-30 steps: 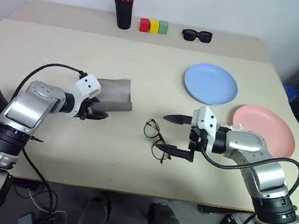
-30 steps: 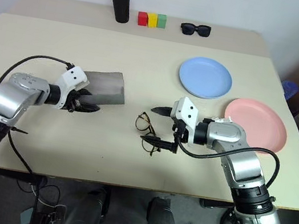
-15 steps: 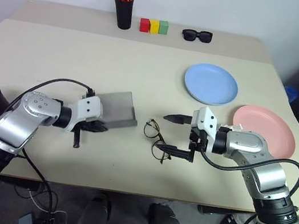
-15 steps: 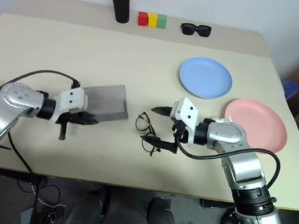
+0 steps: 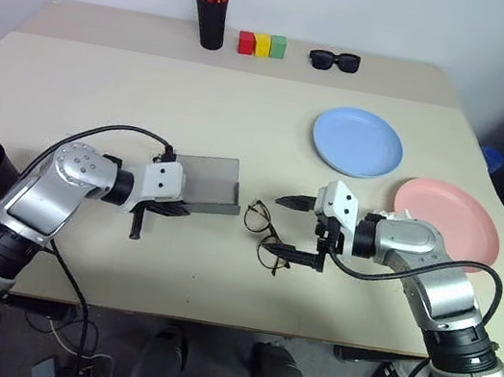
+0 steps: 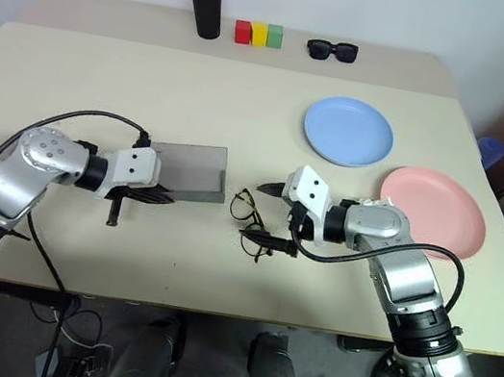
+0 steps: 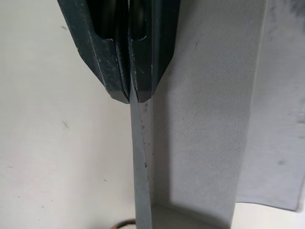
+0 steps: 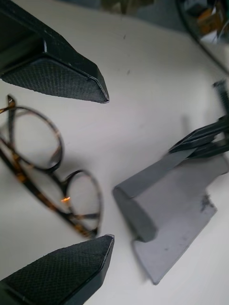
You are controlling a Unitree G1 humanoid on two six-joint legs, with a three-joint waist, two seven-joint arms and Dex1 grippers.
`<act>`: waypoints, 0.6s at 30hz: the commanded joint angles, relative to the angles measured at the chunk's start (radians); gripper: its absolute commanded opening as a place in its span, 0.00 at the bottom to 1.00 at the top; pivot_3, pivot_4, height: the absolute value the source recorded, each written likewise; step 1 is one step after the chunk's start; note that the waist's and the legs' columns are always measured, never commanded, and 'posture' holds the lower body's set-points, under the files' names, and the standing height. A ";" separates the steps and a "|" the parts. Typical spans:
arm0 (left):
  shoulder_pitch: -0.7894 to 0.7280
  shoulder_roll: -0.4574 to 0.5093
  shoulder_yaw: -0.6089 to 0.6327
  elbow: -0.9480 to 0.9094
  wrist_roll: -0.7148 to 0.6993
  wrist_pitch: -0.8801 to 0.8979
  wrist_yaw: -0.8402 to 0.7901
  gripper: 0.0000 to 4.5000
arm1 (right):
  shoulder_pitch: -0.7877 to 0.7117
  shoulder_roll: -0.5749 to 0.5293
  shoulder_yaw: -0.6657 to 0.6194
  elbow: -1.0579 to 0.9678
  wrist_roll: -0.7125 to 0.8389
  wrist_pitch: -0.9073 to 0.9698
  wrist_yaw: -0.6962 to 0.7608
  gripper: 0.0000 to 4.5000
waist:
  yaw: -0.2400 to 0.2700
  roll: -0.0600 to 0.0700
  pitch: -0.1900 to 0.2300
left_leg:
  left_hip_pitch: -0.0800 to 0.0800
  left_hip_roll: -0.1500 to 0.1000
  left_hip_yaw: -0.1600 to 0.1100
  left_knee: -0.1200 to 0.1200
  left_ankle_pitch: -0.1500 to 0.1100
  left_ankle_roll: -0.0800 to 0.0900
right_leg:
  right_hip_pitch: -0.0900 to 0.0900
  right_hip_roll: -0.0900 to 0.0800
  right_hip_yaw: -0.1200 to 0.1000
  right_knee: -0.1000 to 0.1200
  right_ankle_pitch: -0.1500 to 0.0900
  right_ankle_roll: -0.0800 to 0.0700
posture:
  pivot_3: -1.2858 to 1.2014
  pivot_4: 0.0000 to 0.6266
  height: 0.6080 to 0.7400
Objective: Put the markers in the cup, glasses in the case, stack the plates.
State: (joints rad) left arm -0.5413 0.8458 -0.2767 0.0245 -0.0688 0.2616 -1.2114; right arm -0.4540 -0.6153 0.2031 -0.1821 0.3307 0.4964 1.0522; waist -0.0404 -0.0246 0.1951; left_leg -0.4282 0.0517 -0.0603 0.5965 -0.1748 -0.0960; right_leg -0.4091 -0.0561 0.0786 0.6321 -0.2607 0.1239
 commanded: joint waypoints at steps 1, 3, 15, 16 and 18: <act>-0.052 -0.010 -0.012 0.040 0.004 -0.036 -0.057 0.07 | -0.015 -0.001 -0.039 -0.028 0.033 0.110 -0.051 1.00 | 0.000 0.000 0.000 | 0.000 0.000 0.000 0.000 0.000 0.000 | 0.000 0.000 0.000 0.000 0.000 0.000 | 0.52 0.24 1.00; -0.066 -0.015 -0.013 0.064 0.015 -0.058 -0.061 0.20 | -0.016 -0.001 -0.048 -0.042 0.044 0.190 -0.090 1.00 | -0.001 0.000 0.000 | 0.000 0.000 0.000 0.000 0.000 0.000 | 0.000 0.000 0.000 0.000 0.000 0.000 | 0.52 0.24 1.00; -0.064 -0.038 0.134 0.037 -0.035 -0.072 0.049 0.72 | -0.061 0.048 -0.116 -0.109 0.185 0.530 -0.233 1.00 | -0.002 0.000 0.000 | 0.000 0.000 0.000 0.000 0.000 0.000 | 0.000 0.000 0.000 0.001 0.000 0.000 | 0.52 0.24 1.00; -0.051 -0.035 0.149 0.014 -0.044 -0.062 0.055 0.72 | -0.066 0.058 -0.118 -0.110 0.193 0.554 -0.247 1.00 | -0.002 0.000 0.000 | 0.000 0.000 0.000 0.000 0.000 0.000 | 0.000 0.000 0.000 0.001 0.000 0.001 | 0.52 0.24 1.00; 0.000 -0.025 0.186 -0.059 -0.061 -0.037 0.075 0.72 | -0.075 0.070 -0.109 -0.108 0.198 0.584 -0.271 1.00 | -0.002 0.000 0.000 | 0.000 0.000 0.000 0.000 0.000 0.000 | 0.000 0.000 0.000 0.001 0.000 0.001 | 0.52 0.24 1.00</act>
State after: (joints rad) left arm -0.5715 0.8053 -0.1388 0.0402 -0.0980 0.2052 -1.1528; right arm -0.5023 -0.5529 0.1115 -0.2531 0.5079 1.0557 0.8017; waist -0.0425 -0.0245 0.1951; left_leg -0.4282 0.0518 -0.0606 0.5964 -0.1750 -0.0956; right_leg -0.4090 -0.0560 0.0788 0.6331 -0.2610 0.1247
